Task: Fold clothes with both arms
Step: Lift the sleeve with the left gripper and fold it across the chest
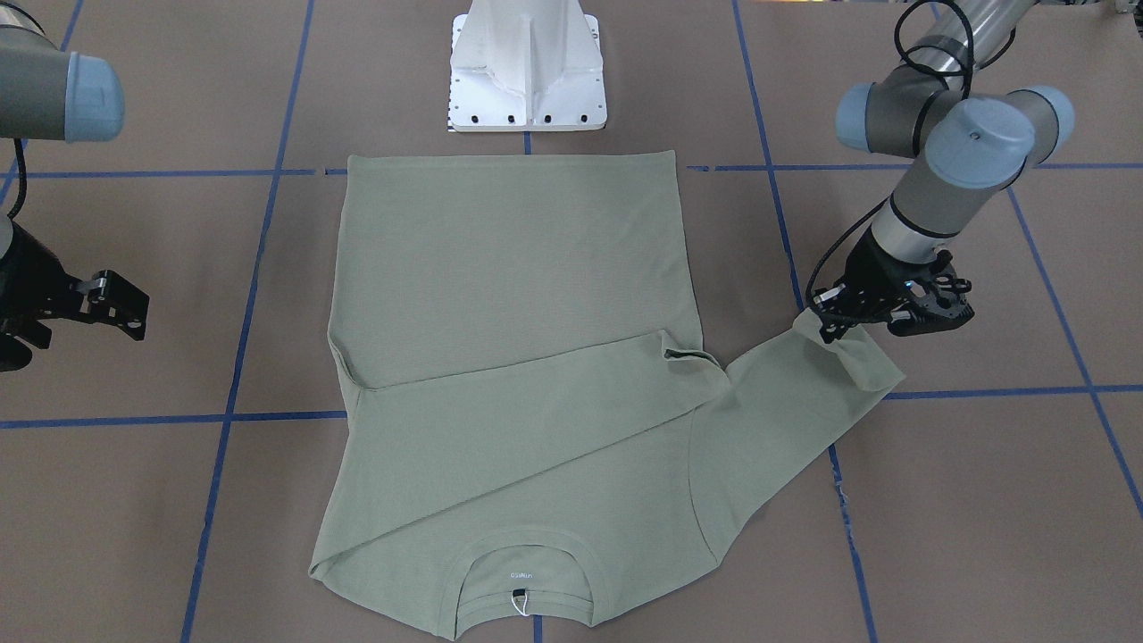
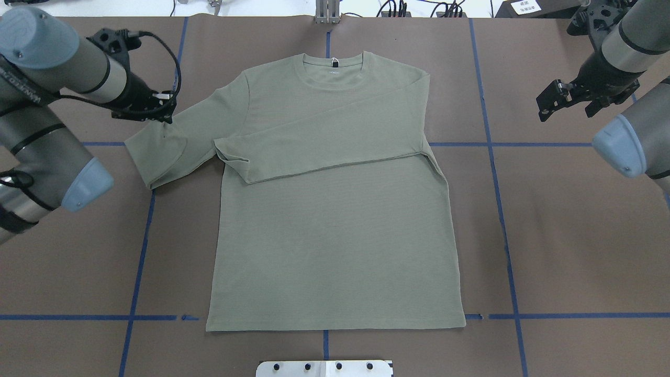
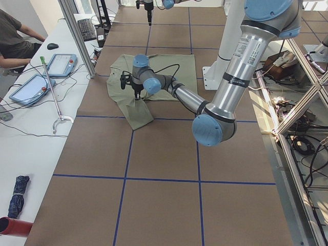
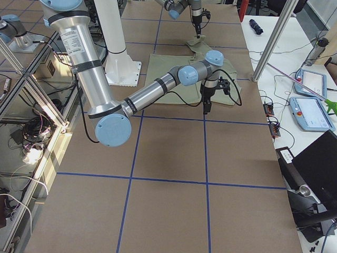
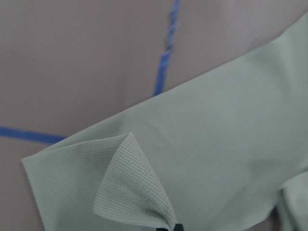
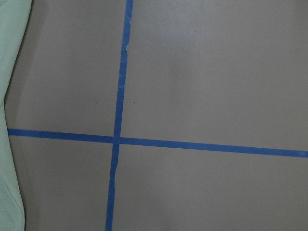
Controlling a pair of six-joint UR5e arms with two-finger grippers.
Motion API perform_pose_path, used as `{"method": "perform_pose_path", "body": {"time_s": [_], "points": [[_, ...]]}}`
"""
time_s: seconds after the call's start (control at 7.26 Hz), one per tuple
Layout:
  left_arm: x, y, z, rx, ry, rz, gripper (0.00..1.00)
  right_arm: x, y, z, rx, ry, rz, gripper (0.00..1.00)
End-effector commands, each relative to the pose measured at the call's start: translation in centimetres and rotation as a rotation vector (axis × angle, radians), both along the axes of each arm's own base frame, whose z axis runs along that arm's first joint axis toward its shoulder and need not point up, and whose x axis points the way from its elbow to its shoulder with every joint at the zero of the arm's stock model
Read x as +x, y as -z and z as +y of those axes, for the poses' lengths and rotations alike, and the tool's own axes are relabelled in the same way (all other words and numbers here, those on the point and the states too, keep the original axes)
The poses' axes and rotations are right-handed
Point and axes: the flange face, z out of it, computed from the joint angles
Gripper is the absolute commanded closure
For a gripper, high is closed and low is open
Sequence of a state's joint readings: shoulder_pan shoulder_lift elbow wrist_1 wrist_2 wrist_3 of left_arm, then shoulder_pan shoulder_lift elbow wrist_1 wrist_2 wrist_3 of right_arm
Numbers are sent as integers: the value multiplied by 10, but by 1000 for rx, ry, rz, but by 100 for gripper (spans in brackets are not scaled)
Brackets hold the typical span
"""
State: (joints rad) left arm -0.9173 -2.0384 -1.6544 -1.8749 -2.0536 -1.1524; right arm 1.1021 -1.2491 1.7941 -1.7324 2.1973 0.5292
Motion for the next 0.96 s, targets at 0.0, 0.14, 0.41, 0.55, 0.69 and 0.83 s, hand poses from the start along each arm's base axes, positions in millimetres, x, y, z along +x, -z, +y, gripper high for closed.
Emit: {"method": "perform_pose_path", "body": {"time_s": [0.0,0.14,0.41,0.55,0.69,0.83], "points": [[13,113,-27,24,55,125,100,7,-13,4,-17,-7,7,0],[43,173,-49,-8,80,178,100,20,-27,11,-33,-17,11,0],[130,282,-32,-35,25,252,100,38,-34,16,-44,-36,3,0],[169,308,-3,-51,-5,273,100,39,-35,15,-47,-41,6,0],[195,312,18,-35,-1,289,100,39,-37,15,-51,-44,10,0],[213,299,16,-42,10,296,100,37,-38,14,-53,-43,12,0]]}}
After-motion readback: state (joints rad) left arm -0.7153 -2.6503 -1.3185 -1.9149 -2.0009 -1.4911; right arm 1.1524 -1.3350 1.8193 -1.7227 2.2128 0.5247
